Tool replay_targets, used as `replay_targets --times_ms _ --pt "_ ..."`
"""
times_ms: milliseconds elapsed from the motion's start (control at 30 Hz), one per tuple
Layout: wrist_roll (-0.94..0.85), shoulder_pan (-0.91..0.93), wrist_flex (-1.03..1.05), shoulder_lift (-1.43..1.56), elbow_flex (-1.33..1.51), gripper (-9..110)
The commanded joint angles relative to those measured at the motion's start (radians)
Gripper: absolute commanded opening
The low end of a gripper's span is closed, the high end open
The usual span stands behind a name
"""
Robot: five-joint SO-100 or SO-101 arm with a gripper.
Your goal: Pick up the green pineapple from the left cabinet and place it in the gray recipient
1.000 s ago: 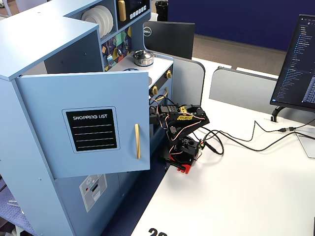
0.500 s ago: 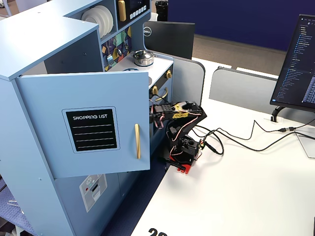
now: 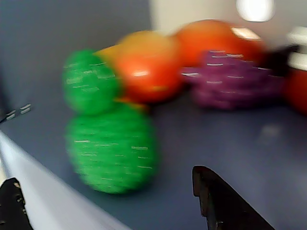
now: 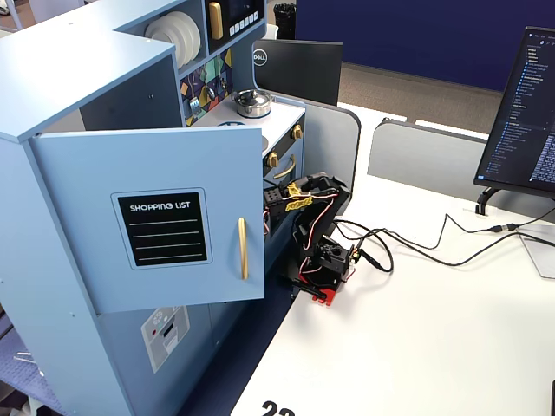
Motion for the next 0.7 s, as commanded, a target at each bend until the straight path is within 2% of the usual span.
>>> replay_targets --times_ms 0,500,567,667 --pt "-0.041 -0.012 -0.041 -0.060 -0.123 39" --pt "-0.086 -0.015 -0.020 -0.325 -0.382 36" --pt "-0.110 -0.026 -0.011 -0.374 -0.451 29" --pt "-0.146 -0.060 -0.015 -0.400 -0.509 2"
